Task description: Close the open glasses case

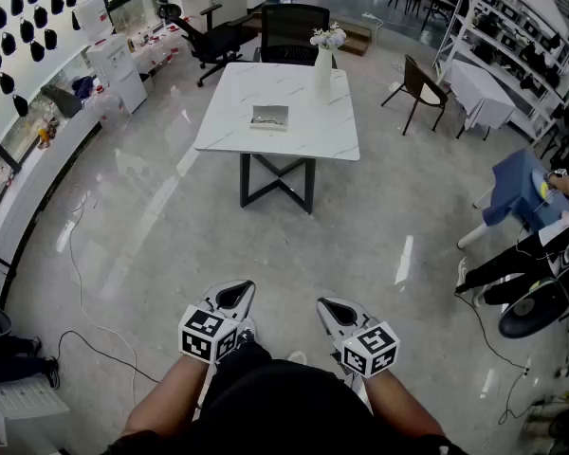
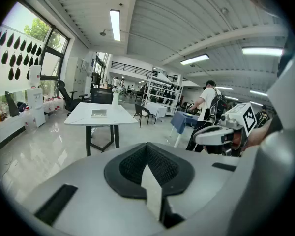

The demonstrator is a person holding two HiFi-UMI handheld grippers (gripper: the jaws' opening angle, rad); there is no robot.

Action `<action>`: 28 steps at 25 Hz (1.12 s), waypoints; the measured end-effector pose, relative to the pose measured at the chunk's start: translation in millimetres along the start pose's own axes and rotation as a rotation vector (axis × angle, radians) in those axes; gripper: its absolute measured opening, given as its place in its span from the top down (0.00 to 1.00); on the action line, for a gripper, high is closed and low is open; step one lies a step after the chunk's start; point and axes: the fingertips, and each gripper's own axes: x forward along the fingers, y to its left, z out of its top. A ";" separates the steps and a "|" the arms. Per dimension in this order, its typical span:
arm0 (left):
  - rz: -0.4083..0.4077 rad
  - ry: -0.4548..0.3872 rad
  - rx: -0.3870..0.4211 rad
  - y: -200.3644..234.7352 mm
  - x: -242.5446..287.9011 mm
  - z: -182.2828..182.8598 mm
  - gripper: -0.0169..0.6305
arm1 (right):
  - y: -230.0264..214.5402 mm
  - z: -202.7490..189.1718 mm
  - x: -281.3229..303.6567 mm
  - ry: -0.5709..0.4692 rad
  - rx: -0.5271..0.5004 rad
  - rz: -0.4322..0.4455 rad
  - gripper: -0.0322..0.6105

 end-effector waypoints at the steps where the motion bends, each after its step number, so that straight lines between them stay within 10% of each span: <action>1: 0.000 0.001 -0.001 1.7 0.9 0.0 0.97 | -0.2 0.3 1.5 0.000 0.003 -0.002 0.95; 28: -0.027 0.007 0.003 106.0 25.9 33.4 0.97 | -12.0 48.0 102.2 0.019 0.003 -0.045 0.95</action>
